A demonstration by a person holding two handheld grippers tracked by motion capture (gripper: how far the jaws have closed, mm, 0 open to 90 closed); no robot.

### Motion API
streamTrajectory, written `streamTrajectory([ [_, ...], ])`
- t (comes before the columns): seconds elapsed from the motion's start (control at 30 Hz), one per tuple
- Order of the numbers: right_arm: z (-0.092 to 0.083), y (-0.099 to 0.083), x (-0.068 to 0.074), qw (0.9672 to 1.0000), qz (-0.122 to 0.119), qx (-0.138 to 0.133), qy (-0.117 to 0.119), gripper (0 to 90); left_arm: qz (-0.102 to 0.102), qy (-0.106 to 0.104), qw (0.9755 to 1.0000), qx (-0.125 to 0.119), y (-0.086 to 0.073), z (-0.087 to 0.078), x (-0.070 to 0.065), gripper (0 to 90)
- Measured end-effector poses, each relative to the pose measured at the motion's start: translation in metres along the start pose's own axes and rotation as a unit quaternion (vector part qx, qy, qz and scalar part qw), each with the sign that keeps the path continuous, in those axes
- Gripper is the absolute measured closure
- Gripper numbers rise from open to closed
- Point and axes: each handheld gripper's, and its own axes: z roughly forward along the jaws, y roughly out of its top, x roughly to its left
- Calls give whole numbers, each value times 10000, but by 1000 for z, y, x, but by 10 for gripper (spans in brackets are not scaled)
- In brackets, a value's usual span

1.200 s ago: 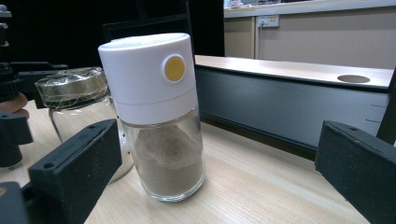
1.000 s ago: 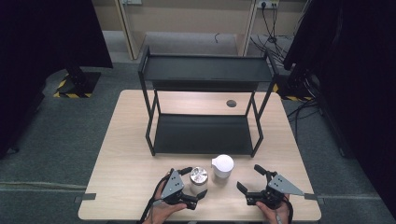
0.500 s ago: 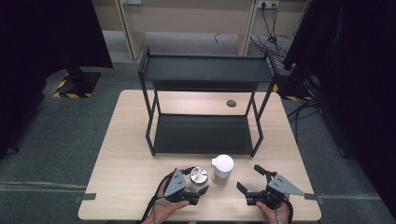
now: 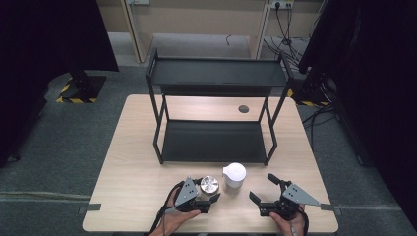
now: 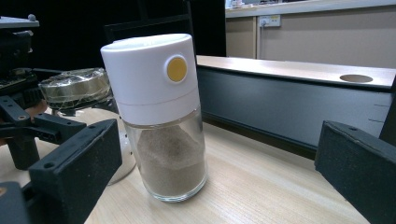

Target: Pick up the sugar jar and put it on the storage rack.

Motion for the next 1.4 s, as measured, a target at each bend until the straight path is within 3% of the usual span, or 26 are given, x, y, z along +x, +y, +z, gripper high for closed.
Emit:
streamTrajectory([
  [0.87,0,0,0,10000,16,-18,-8,11,-207,-4,9997,-155,14,-13,7,308],
  [1.2,0,-1,0,10000,32,-17,-20,11,-223,58,9992,-335,29,-26,18,308],
  [1.4,0,-1,0,10000,34,-17,-19,10,-215,83,9990,-388,48,-30,29,308],
])
